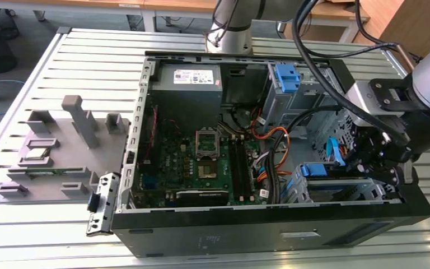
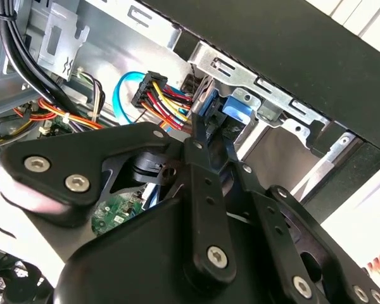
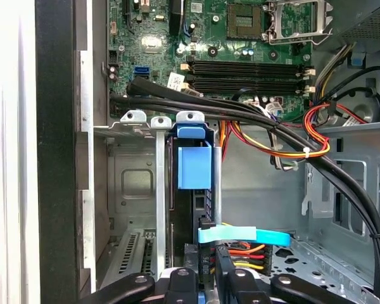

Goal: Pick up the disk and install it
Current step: 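Insert the second disk wire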

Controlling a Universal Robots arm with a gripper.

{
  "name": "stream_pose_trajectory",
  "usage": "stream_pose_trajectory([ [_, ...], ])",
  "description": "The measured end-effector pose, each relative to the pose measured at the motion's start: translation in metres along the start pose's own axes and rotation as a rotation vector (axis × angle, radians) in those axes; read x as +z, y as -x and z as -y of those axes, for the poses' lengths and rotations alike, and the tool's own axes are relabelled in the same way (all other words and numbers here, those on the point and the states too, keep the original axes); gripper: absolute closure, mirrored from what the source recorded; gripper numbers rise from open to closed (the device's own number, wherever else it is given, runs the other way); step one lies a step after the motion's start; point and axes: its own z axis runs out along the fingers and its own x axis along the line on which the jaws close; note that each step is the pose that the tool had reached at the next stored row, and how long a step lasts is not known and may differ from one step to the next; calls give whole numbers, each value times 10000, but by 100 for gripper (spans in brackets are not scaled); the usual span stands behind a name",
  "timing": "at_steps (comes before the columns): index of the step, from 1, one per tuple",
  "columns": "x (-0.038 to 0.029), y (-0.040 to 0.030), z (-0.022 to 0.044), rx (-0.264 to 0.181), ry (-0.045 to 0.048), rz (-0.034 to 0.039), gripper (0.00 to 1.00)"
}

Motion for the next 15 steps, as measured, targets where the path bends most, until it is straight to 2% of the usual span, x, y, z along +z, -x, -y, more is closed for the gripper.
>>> stream_pose_trajectory([
  [4, -41, 5, 1, 0, 0, 0, 75],
  [15, -274, 33, 8, 0, 0, -1, 75],
])
